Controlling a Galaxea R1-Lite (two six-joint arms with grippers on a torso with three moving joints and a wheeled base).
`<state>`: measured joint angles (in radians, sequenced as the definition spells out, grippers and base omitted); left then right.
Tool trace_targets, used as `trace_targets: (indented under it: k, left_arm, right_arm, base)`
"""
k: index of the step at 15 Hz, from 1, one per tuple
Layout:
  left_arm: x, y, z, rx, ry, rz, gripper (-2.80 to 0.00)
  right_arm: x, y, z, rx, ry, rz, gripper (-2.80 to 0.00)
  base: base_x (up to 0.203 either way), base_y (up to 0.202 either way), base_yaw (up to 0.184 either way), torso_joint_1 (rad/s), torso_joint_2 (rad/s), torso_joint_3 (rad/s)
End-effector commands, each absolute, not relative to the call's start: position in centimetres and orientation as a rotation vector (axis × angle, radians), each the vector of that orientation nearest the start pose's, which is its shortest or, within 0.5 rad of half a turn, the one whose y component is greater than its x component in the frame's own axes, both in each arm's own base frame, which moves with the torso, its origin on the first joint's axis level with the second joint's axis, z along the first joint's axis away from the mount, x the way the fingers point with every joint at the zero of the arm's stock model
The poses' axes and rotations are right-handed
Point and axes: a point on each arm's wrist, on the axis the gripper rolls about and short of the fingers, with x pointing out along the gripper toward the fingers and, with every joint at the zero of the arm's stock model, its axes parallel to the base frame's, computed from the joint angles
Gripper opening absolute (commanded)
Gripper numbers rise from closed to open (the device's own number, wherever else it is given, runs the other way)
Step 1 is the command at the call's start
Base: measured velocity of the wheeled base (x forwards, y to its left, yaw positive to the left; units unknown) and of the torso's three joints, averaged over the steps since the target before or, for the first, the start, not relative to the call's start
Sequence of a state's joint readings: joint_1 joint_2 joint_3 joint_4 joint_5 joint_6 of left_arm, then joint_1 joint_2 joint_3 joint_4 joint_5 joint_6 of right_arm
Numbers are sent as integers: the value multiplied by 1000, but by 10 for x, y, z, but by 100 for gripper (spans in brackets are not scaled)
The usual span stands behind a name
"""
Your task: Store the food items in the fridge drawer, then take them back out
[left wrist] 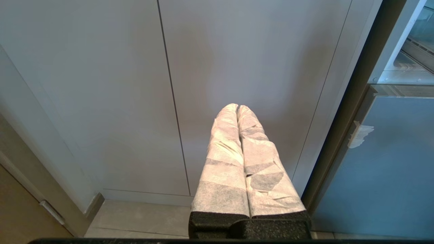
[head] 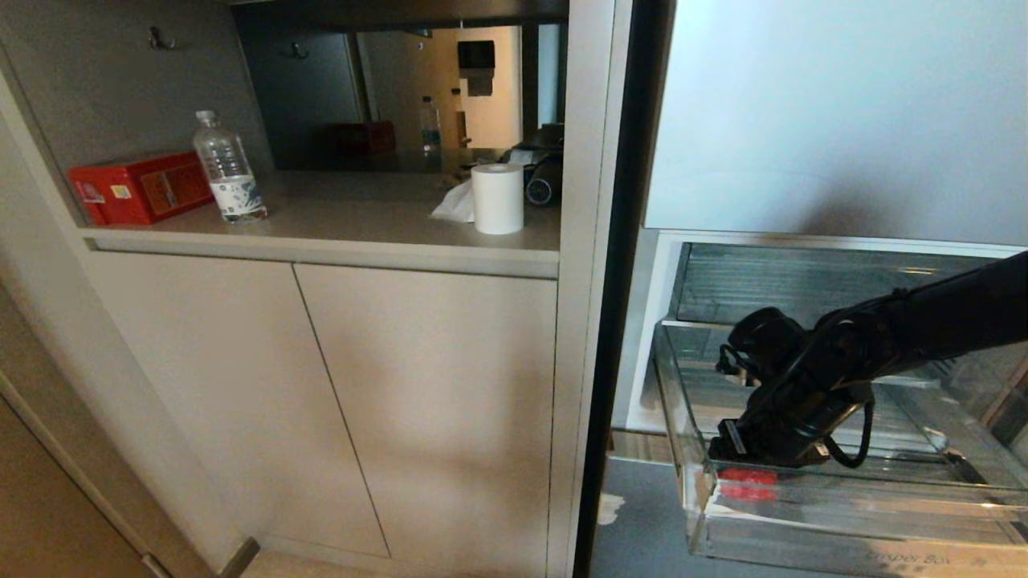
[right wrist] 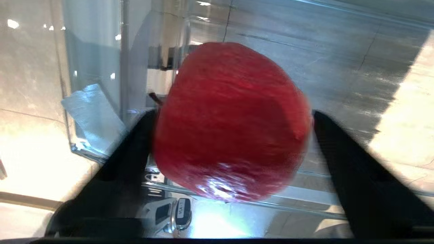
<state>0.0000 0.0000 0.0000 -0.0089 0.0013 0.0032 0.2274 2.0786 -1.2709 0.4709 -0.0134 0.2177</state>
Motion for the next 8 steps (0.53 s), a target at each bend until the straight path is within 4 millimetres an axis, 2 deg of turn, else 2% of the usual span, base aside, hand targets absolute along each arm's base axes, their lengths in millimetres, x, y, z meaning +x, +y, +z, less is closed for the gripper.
trace_targets:
  k: [1, 5, 8]
  left_arm:
    - [-23, 0, 76, 3, -8, 0, -280]
    - [-23, 0, 76, 3, -6, 2, -280]
    - [-23, 0, 76, 3, -7, 0, -280]
  right_arm:
    - [343, 80, 85, 33, 1297, 42, -280]
    - [342, 81, 86, 37, 1295, 40, -280]
    - [333, 79, 110, 45, 1230, 51, -280]
  base:
    - [0, 0, 0, 0, 0, 0]
    - [0, 0, 0, 0, 0, 0]
    - [0, 0, 0, 0, 0, 0]
